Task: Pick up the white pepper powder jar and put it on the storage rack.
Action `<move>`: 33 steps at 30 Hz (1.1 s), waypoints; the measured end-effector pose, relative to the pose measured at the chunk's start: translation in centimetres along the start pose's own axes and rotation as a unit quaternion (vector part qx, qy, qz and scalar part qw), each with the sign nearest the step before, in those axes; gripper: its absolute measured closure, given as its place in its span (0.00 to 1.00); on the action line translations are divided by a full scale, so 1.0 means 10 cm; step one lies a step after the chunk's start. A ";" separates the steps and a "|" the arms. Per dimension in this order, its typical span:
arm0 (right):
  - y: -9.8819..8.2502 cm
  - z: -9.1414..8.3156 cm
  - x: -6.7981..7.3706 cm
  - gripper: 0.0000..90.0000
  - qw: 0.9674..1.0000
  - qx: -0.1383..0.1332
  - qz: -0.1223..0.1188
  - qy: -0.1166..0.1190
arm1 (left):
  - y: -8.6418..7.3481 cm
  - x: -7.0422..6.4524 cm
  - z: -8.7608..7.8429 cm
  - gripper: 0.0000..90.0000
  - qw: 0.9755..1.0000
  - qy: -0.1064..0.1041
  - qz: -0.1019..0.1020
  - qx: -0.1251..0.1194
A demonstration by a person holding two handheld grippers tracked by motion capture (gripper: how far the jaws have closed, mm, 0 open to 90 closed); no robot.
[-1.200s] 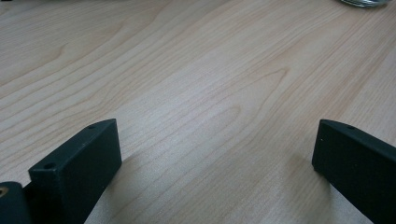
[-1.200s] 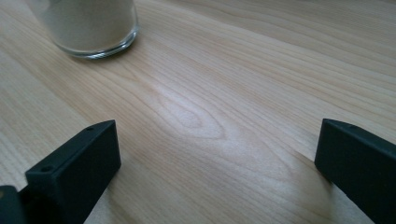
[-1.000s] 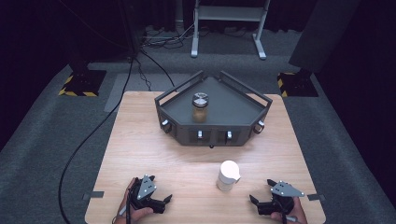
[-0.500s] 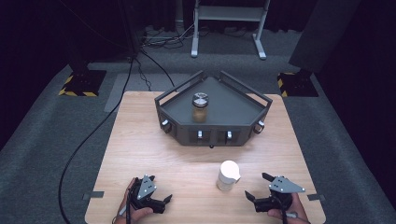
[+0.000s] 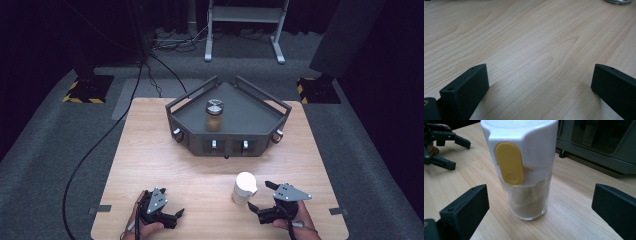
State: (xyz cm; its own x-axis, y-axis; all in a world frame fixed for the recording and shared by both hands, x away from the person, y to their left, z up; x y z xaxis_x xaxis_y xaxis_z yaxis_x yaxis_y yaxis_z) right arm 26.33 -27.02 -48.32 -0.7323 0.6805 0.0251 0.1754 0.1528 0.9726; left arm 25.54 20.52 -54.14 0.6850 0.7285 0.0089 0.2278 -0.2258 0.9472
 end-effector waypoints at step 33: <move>-0.06 0.41 0.12 0.33 0.998 -0.045 0.037 -0.016 | 0.00 0.00 0.00 0.01 1.000 -0.004 0.002 0.000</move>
State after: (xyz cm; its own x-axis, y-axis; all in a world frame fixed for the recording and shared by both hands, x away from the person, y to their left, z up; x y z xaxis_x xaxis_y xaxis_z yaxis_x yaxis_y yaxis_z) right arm 28.04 -23.41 -49.86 -0.6980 0.7102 0.0921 0.1676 0.0370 0.9852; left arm 25.58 20.55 -54.13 0.6912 0.7226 0.0096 0.2261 -0.2288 0.9469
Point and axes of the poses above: each handheld gripper's, and its own axes: z roughly forward along the jaws, y roughly out of its top, x roughly to its left, the point moved 9 cm from there along z, roughly forward along the jaws, and after that the axes turned 14 degrees about -x, right-handed, at the moved point
